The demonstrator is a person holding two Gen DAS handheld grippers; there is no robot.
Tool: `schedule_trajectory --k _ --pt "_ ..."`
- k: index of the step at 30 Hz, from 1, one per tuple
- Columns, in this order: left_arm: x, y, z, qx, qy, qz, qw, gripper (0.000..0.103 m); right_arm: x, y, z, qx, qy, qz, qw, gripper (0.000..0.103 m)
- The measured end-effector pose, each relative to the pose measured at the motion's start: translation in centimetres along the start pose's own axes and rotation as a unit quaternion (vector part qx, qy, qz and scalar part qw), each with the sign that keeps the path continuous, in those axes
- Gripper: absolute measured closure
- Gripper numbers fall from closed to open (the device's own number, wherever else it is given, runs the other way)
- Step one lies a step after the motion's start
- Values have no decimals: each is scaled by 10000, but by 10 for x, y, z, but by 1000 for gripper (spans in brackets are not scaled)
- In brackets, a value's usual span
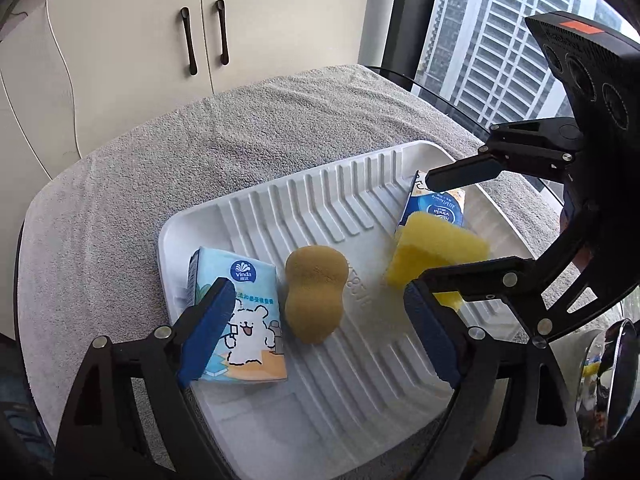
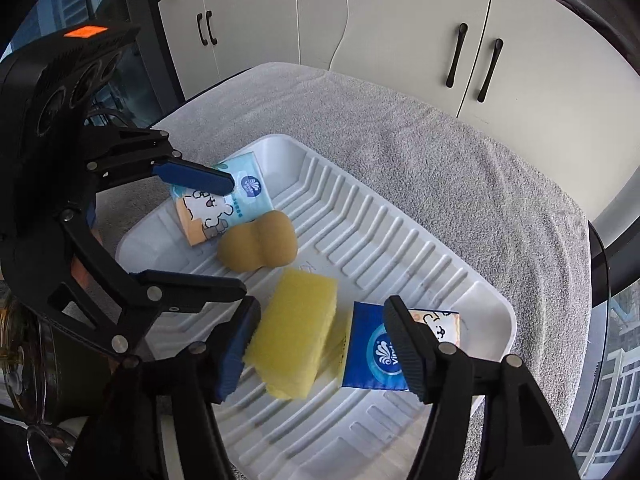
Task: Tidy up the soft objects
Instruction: 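Lower the tan sponge into the tray with the left tool while the right releases the yellow sponge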
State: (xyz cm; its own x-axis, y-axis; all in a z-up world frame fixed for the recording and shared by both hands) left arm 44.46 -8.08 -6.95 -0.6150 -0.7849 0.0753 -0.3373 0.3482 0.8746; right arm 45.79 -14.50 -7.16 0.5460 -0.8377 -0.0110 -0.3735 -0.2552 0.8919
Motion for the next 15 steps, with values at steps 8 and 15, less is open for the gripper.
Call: schedule_trajectory --k 8,15 --pt "-13 16 -11 292 277 -48 9992 0 23 32 -6 422 -331 21 9986 19" --pt "-18 29 -14 473 312 -109 9983 0 48 48 -4 523 -626 132 9966 19"
Point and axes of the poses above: each gripper's, at about its wrist camera, not at the fingertips, and y roughly against the way its jaws point, x to its right, z to its underside, the point moved 7 cm from there along -y, roughly the way its jaws point, and after that the axes turned 6 degrees about -x, right-handed, at the moved point
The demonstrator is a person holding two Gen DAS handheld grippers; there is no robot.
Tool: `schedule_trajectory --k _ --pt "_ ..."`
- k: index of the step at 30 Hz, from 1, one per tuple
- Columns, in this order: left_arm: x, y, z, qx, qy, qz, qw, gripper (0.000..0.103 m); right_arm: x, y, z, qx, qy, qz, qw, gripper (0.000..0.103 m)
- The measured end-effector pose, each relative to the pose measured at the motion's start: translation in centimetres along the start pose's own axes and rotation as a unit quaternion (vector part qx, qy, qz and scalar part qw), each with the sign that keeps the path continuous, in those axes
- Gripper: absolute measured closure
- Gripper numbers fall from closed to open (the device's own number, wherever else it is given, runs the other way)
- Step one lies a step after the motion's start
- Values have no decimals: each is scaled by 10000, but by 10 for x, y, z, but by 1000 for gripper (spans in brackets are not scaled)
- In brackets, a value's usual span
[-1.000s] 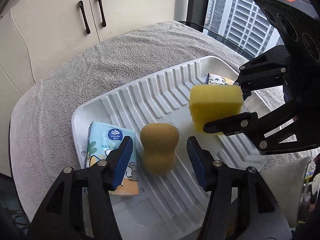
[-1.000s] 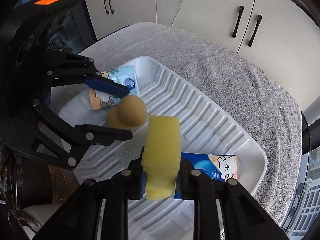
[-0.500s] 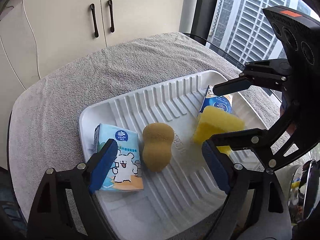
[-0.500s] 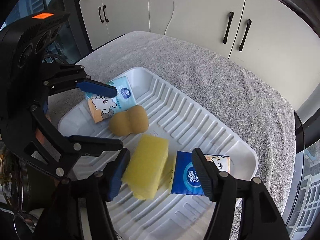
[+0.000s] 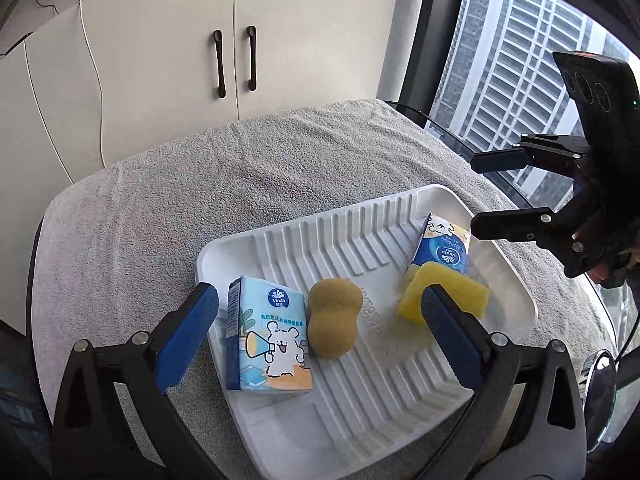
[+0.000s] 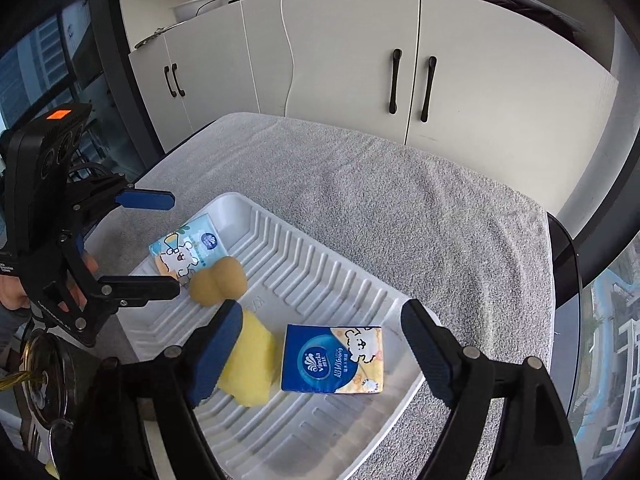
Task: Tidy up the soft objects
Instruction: 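Lower the tan sponge into the tray with the left tool while the right releases the yellow sponge, then withdraw both open tools from the tray toward the remaining objects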
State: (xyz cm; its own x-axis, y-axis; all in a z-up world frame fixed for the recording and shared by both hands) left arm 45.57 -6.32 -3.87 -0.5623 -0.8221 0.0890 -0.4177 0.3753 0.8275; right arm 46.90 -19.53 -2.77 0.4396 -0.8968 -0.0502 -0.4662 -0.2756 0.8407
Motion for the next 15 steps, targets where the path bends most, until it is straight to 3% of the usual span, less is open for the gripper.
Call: schedule_trajectory --k 9,15 --pt "-5 66 -9 708 58 -185 9973 0 4 56 3 422 -34 121 9990 19" --pt "-12 135 10 1304 386 -323 9902 0 1 115 23 803 -77 250 9964 16"
Point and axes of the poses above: each gripper's, at about its wrist camera, not at the fingertips, and y roughly against the way its jaws point, x to its right, z to its underside, the point moved 7 cm from there along -y, roughly the way its jaws point, and after that the axes turned 6 degrees about -x, right-handed, at the moved point
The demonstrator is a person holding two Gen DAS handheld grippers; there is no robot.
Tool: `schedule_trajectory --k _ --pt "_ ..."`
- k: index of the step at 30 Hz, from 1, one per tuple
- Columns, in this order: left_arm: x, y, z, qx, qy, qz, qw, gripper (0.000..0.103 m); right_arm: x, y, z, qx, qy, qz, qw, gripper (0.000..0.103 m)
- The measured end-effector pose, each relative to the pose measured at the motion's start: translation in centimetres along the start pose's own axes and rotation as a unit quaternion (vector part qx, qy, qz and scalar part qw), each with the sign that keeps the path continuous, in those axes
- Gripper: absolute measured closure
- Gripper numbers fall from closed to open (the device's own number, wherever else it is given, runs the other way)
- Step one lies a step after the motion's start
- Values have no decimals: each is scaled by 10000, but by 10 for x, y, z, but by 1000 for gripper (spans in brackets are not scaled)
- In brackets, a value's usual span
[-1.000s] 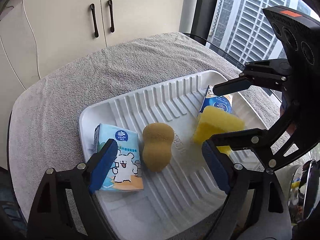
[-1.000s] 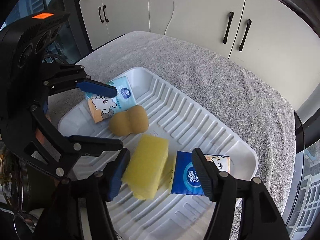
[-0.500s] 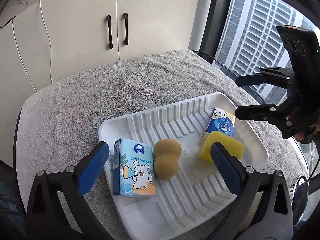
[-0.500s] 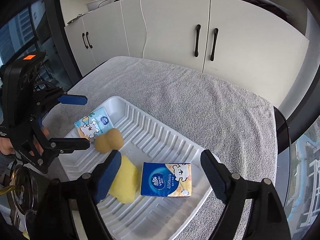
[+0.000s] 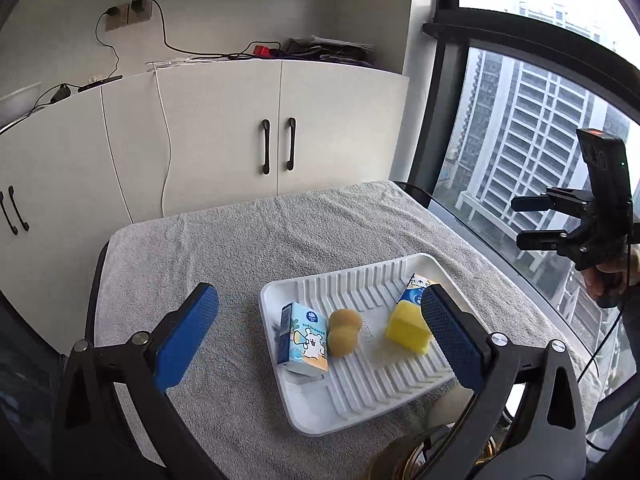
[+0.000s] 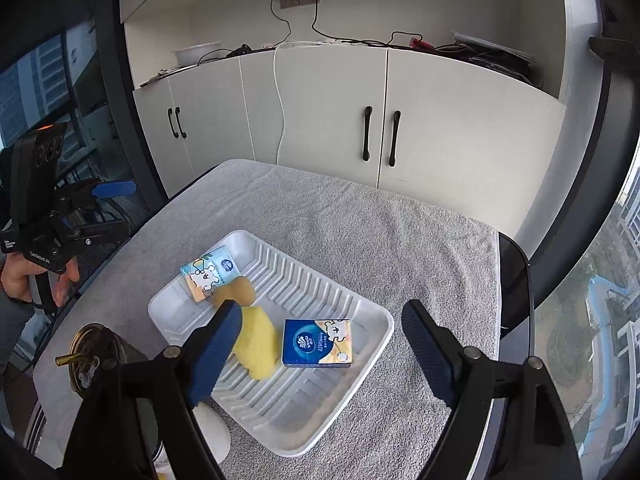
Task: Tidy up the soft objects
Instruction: 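Withdraw both open tools from the tray toward the remaining objects, then grasp the yellow block sponge with the left tool while the right grasps the yellow egg-shaped sponge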
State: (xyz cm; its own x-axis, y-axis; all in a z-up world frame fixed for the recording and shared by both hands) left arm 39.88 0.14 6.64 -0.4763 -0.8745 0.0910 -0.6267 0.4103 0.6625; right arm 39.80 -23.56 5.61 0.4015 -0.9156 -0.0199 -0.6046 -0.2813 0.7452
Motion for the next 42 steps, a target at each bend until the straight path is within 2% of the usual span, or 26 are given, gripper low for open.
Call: schedule_trajectory --k 7,15,19,25,30,33,36,39,42 --pt "2 64 33 363 308 -130 9988 0 -13 61 41 346 -188 -66 9992 13" --pt "35 108 91 450 144 -304 9984 0 -46 89 111 425 -375 -230 9981 12" --pt "56 123 128 491 235 -187 9983 0 -70 95 147 411 -416 -264 9979 11" --pt "90 130 189 365 363 -54 9987 0 -111 93 193 365 -478 -358 9976 11" --pt "114 122 232 166 703 -234 9971 0 -137 69 222 184 -532 -141 9983 10" --pt "127 112 249 126 918 -358 9951 0 -142 47 235 -10 -481 117 9988 10" --pt "137 100 261 10 1069 -338 9937 0 -142 34 238 -42 -486 133 9987 10" --pt "150 85 268 -142 968 -292 9948 0 -137 25 236 -60 -463 155 9988 11" --pt "160 74 271 -168 873 -238 9958 0 -130 17 234 -103 -473 194 9986 16"
Point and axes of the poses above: each gripper's, at about its wrist camera, not at the fingertips, and y roughly against the way its jaws point, x to its right, z to its underside, the point moved 7 cm from there along -y, roughly the way its jaws point, and after that the axes turned 6 degrees about -x, right-handed, at the moved point
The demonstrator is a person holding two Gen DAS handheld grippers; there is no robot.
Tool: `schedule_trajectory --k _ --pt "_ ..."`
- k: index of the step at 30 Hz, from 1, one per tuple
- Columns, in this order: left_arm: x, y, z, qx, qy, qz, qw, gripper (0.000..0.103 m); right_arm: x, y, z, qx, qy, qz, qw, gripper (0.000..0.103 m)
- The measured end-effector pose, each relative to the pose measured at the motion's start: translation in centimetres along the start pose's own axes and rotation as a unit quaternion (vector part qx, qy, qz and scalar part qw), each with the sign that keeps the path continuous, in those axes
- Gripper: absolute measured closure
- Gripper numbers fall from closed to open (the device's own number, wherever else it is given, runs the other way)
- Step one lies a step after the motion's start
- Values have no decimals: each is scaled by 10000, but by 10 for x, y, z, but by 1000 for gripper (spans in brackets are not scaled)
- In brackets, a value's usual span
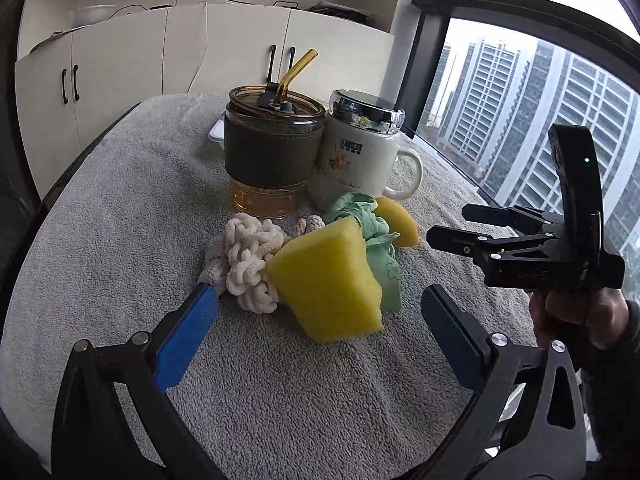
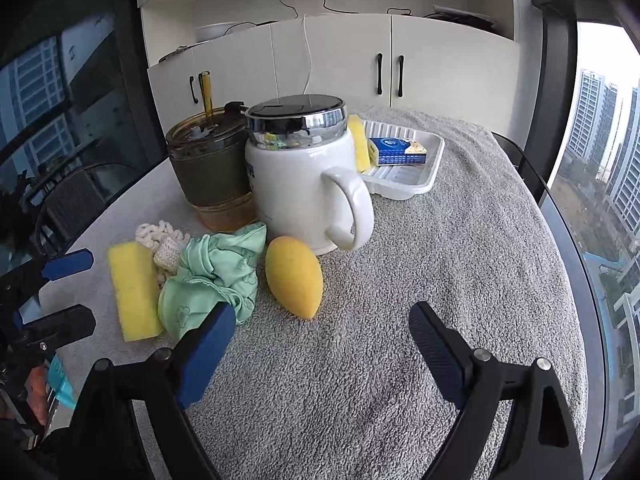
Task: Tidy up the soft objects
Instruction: 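Grasp the yellow block sponge with the left tool while the right grasps the yellow egg-shaped sponge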
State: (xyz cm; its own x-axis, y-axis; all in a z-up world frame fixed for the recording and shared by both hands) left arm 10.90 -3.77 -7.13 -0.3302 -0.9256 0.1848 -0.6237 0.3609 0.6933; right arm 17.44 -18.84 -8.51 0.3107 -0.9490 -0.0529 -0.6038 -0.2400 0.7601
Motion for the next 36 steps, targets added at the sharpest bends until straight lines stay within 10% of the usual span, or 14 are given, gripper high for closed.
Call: schedule_trajectory --k 8,13,22,29,36 --pt "-2 -22 -4 46 102 -81 9999 3 -3 -27 -1 -256 115 -126 9995 25" --pt "-4 -31 -2 -50 157 8 9999 40 -3 -36 -6 -327 129 -192 9992 25" --pt "0 -25 0 62 93 254 9996 68 -8 -48 -7 -476 185 -217 9985 29" --pt "0 -23 5 56 111 339 9993 70 -10 -50 -9 -476 247 -239 9983 31" --pt "-2 -20 7 6 137 358 9993 72 -22 -52 -8 -530 444 -400 9968 62"
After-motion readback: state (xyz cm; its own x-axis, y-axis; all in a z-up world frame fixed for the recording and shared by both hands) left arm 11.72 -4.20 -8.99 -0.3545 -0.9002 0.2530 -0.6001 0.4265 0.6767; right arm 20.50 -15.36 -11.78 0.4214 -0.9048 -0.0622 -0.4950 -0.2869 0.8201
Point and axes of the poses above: each gripper's, at about its wrist camera, not at the fingertips, and y roughly against the way its jaws point, x to its right, z to its underside, the point moved 7 cm from there along -y, roughly the way its jaws point, and after that the axes turned 6 degrees about -x, right-handed, at the moved point
